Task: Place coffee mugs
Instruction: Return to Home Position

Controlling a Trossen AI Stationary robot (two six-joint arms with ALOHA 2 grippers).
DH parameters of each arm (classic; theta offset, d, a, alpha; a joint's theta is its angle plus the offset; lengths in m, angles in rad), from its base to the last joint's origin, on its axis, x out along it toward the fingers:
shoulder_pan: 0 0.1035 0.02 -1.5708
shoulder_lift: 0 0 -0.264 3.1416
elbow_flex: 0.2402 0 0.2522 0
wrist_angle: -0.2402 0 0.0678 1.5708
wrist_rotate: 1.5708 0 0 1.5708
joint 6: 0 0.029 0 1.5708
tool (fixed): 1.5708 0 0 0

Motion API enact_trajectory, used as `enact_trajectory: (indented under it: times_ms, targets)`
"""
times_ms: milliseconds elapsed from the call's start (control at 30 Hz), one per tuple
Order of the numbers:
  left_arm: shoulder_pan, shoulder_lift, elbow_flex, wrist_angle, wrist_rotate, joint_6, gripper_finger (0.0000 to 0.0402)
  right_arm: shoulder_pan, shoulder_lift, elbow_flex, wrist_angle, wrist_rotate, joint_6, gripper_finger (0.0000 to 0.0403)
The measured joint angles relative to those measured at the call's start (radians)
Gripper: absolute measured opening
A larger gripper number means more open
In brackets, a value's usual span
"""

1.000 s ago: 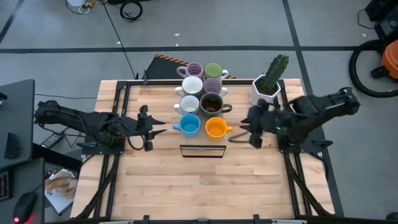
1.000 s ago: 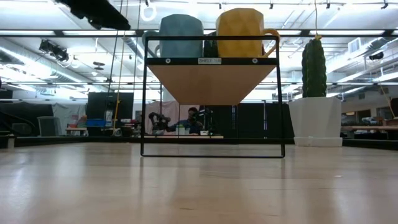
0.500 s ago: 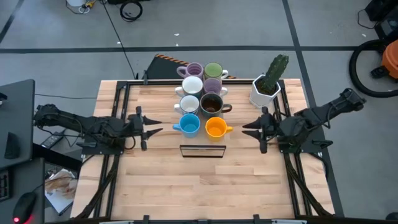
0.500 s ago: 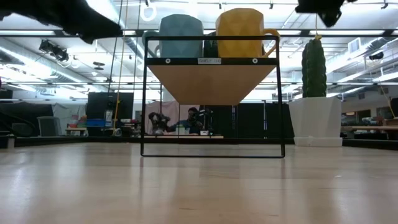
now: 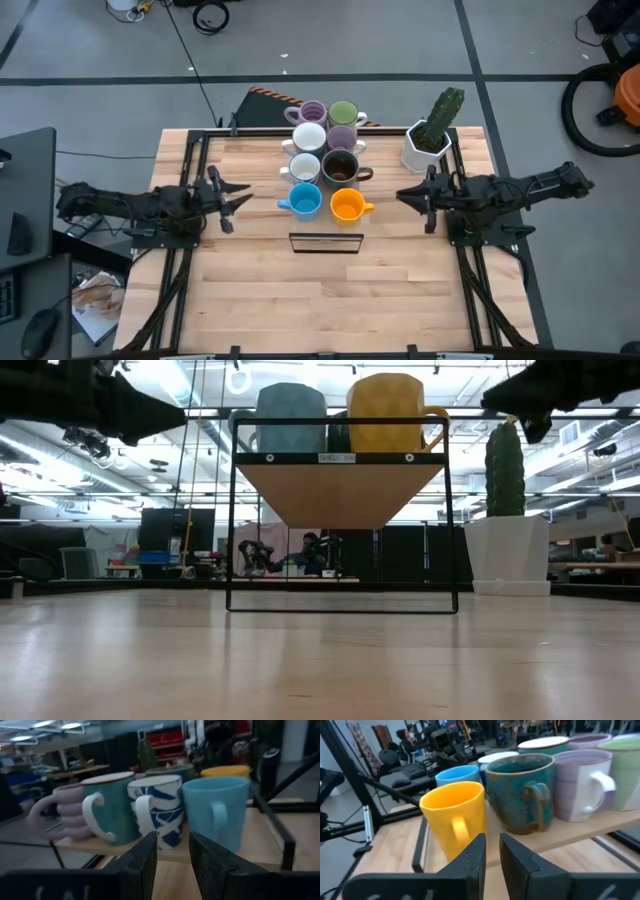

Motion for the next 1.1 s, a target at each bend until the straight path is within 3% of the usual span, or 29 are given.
enact_trajectory:
  times_ms: [233,367,567,967,1100]
  targets:
    - [0.011,-0.138,-0.058,0.003,0.018,0.026,0.0116,-0.051,-0.103,-0.175,0.201,0.0,-0.086,0.005]
    - [0.011,-0.208,-0.09,-0.009,0.02,0.026,0.0116,-0.084,-0.142,-0.293,0.381,-0.041,-0.068,0.0047]
    - [0.011,-0.296,-0.159,-0.016,0.056,-0.006,0.0116,-0.097,-0.186,-0.406,0.488,-0.046,-0.038,0.0044]
    - [0.011,-0.332,-0.179,-0.089,0.147,-0.028,0.0116,-0.096,-0.188,-0.403,0.486,-0.034,0.104,0.0041]
    - [0.011,-0.332,-0.179,-0.088,0.124,-0.009,0.0116,-0.096,-0.188,-0.403,0.488,-0.034,0.099,0.0041]
